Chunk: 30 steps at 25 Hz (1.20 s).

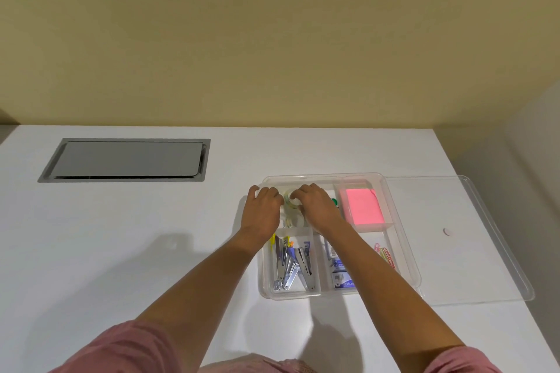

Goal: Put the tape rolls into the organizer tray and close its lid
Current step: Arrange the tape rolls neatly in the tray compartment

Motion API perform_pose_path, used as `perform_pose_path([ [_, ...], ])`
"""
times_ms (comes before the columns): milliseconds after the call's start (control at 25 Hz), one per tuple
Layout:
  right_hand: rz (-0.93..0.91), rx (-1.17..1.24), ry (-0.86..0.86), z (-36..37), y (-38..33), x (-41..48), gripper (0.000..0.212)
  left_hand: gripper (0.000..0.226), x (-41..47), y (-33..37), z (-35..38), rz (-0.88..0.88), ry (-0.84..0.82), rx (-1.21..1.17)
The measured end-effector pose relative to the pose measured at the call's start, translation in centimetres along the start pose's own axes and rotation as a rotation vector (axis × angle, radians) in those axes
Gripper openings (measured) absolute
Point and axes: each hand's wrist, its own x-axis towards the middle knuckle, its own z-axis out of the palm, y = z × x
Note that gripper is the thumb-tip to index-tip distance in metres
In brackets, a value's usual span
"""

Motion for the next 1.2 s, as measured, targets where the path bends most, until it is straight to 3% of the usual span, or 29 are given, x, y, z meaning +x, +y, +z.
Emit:
perform_pose_path([
  [480, 0.170, -0.033, 0.034, -2.1, -2.7, -5.4, 0.033, 0.034, -5.5, -1.3, -2.6, -0.027, 0.039, -0.028],
  [800, 0.270, 0.004, 0.183, -3.1, -3.7, -10.1, 0.032, 0.030, -7.4, 0.8, -3.6, 0.001, 0.112, -0.092],
  [1000, 0.348, -0.014, 0.238, -4.1, 0.6, -12.4, 0.033, 0.028, -4.9, 6.4, -3.4, 0.072, 0.158, -0.174],
  [1200, 0.431, 0.007, 0.289, -6.3, 10.3, -14.3, 0.036, 0.029, -0.1, 15.3, -2.5, 0.034, 0.161, -0.280],
])
